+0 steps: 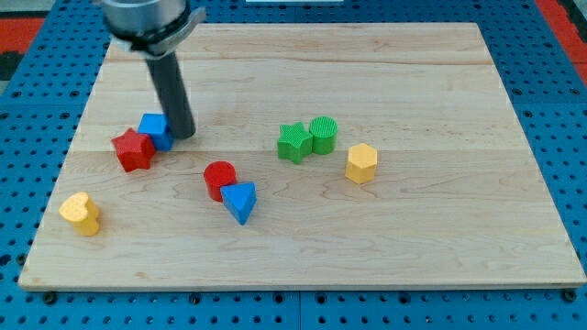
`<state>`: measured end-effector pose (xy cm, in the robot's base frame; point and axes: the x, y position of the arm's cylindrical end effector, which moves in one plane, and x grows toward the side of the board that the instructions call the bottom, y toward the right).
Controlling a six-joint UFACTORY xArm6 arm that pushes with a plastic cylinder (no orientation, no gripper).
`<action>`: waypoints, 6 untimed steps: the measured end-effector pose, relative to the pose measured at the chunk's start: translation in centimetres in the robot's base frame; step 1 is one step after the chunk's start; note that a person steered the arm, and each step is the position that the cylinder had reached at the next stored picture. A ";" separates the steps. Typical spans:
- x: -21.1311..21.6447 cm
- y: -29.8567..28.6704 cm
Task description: Push the blue cube along with the red star close to the yellow heart
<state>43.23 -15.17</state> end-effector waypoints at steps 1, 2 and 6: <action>0.5 0.5; -2.8 3.3; 3.3 -2.7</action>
<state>46.52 -17.84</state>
